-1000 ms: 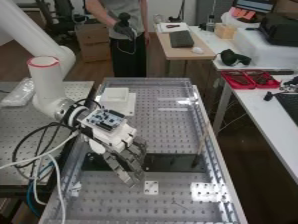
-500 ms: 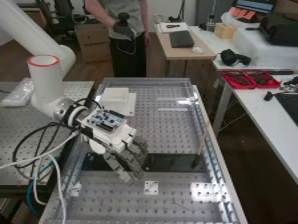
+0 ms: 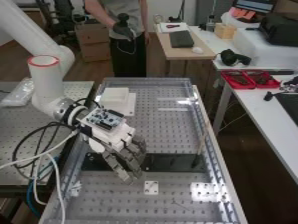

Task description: Grab the bearing and place it in the white container

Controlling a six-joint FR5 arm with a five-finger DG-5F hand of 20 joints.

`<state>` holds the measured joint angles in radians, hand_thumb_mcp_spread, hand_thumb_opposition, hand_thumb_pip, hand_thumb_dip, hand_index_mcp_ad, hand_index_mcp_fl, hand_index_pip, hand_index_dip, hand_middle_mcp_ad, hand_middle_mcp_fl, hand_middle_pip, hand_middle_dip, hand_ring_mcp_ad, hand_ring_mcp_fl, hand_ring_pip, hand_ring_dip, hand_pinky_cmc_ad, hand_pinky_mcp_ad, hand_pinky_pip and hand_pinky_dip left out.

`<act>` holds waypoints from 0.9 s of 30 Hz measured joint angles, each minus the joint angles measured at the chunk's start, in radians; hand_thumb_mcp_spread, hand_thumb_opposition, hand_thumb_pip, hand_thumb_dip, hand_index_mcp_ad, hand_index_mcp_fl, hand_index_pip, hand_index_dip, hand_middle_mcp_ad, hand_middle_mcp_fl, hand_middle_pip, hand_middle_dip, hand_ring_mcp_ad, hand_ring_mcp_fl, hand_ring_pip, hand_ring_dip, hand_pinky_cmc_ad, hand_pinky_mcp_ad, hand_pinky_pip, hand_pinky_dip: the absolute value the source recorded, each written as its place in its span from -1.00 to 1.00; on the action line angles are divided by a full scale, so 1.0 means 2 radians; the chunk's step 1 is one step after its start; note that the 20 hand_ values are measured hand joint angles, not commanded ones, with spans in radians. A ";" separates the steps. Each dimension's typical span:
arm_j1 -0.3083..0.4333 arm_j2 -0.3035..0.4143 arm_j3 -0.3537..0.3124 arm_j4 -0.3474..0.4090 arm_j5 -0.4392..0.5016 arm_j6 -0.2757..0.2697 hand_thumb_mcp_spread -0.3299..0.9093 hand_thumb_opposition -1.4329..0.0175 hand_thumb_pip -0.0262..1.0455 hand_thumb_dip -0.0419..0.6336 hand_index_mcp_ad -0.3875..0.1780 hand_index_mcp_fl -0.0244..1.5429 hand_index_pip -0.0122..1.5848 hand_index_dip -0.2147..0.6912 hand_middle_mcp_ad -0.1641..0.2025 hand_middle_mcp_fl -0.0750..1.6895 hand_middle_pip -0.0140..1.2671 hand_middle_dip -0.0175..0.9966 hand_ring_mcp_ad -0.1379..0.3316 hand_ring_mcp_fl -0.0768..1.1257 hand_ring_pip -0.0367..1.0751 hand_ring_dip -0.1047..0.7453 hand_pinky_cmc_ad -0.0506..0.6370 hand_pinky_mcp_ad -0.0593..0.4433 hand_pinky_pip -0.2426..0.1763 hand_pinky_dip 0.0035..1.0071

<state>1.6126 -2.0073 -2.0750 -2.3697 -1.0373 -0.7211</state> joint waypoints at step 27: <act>0.005 -0.014 -0.003 0.025 0.021 -0.020 0.17 -0.09 0.64 0.05 -0.09 -0.94 0.79 -0.43 0.13 -0.75 0.66 0.37 0.01 -0.88 0.47 0.11 0.21 0.37 -0.43 0.11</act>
<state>1.6229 -2.0344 -2.0818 -2.3189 -0.9955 -0.7609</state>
